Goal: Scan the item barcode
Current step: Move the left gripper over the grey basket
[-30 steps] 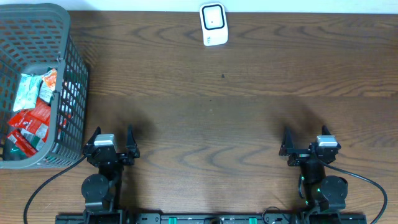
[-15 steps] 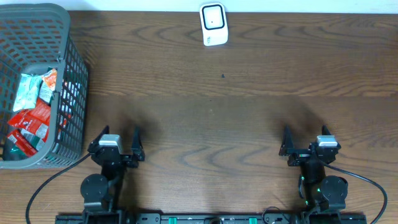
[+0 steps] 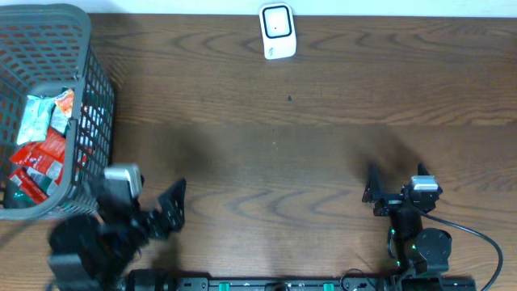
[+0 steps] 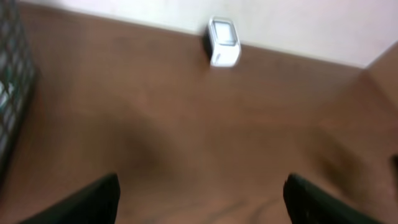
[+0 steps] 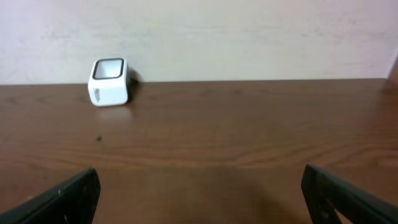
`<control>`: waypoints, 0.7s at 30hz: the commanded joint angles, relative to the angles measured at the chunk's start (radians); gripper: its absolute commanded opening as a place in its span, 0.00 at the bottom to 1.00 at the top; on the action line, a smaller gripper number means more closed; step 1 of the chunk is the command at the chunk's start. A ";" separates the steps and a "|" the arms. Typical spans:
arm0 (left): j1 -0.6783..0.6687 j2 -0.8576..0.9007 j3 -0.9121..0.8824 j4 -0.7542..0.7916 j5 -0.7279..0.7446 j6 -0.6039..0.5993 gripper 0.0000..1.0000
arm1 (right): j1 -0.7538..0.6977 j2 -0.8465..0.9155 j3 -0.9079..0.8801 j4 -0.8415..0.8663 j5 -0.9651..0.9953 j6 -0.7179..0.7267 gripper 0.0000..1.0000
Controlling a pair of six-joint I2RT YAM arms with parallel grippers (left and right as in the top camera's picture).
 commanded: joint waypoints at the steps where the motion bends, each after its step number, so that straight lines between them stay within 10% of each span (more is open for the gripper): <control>1: -0.003 0.319 0.392 -0.179 0.043 0.004 0.85 | -0.007 -0.001 -0.001 -0.003 0.010 0.017 0.99; 8: -0.003 1.039 1.361 -0.742 0.004 0.158 0.98 | -0.007 -0.001 -0.001 -0.003 0.010 0.017 0.99; 14: 0.020 1.232 1.501 -0.684 -0.107 0.193 0.98 | -0.007 -0.001 -0.001 -0.003 0.010 0.017 0.99; 21: 0.279 1.246 1.501 -0.598 -0.286 -0.037 0.98 | -0.007 -0.001 -0.001 -0.003 0.010 0.017 0.99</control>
